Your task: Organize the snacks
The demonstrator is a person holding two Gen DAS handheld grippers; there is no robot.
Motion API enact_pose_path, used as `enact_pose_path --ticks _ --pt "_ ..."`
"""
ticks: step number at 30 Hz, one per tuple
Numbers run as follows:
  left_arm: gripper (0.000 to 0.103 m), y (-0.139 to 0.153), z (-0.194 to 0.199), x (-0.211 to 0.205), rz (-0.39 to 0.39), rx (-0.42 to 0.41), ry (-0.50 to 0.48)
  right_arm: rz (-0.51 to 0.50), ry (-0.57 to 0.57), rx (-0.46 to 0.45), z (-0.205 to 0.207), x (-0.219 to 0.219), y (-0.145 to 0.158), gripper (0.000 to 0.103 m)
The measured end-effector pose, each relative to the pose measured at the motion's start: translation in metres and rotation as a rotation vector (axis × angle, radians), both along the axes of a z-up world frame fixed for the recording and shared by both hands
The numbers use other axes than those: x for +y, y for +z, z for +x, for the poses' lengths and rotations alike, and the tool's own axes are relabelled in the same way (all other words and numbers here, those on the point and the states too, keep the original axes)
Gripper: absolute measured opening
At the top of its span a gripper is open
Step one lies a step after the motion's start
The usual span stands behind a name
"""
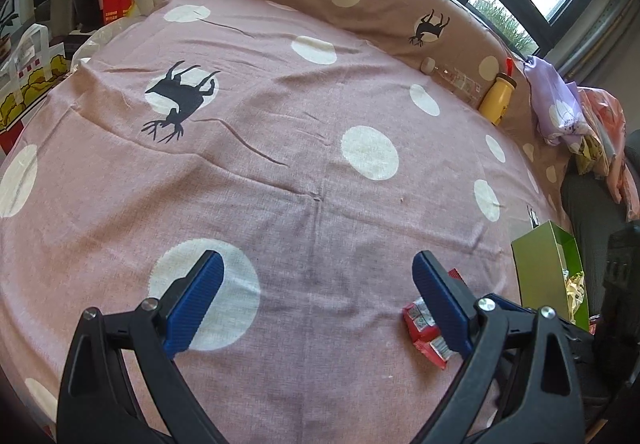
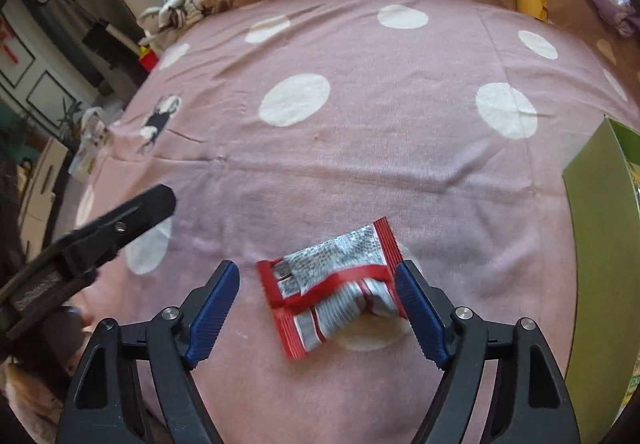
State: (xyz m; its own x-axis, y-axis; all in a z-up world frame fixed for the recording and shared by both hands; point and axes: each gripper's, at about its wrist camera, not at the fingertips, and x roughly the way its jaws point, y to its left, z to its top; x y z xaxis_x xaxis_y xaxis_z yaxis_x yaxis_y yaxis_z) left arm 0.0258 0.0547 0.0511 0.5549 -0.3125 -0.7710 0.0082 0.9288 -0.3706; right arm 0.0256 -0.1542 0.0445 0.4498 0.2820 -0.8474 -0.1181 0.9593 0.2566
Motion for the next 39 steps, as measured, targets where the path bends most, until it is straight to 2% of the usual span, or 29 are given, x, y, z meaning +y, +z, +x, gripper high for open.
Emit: enact_pose_path --ticks 5,9,11,14,18,21,23,24,28,34,39 --pt "0.094 -0.004 -0.001 -0.011 -0.019 0.046 -0.054 0.073 -0.068 -0.077 -0.005 -0.025 0.018 0.08" --pt "0.091 -0.01 -0.005 -0.029 -0.039 0.097 -0.126 0.142 -0.103 -0.066 0.003 -0.039 0.008 0.08" --pt "0.081 -0.013 -0.009 -0.041 -0.074 0.117 -0.181 0.146 -0.102 -0.035 0.009 -0.037 -0.002 0.08" --pt "0.072 -0.018 -0.014 -0.059 -0.1 0.15 -0.253 0.148 -0.095 0.003 0.013 -0.032 -0.014 0.08" --pt "0.066 -0.029 -0.016 -0.07 -0.122 0.208 -0.281 0.132 -0.079 0.024 0.016 -0.026 -0.022 0.076" --pt "0.063 -0.027 -0.017 -0.074 -0.109 0.187 -0.285 0.128 -0.07 0.038 0.018 -0.023 -0.026 0.075" --pt "0.052 -0.029 -0.016 -0.074 -0.127 0.193 -0.283 0.118 -0.061 0.054 0.019 -0.019 -0.029 0.068" --pt "0.05 -0.03 -0.017 -0.074 -0.125 0.19 -0.278 0.118 -0.056 0.065 0.019 -0.018 -0.031 0.065" --pt "0.037 -0.03 -0.017 -0.076 -0.145 0.185 -0.293 0.072 -0.051 0.056 0.017 -0.011 -0.031 0.064" --pt "0.034 -0.027 -0.017 -0.077 -0.119 0.157 -0.292 0.055 -0.048 0.043 0.014 -0.009 -0.027 0.064" --pt "0.034 -0.016 -0.022 -0.08 -0.098 0.105 -0.301 0.055 -0.045 -0.014 0.004 -0.006 -0.009 0.064"
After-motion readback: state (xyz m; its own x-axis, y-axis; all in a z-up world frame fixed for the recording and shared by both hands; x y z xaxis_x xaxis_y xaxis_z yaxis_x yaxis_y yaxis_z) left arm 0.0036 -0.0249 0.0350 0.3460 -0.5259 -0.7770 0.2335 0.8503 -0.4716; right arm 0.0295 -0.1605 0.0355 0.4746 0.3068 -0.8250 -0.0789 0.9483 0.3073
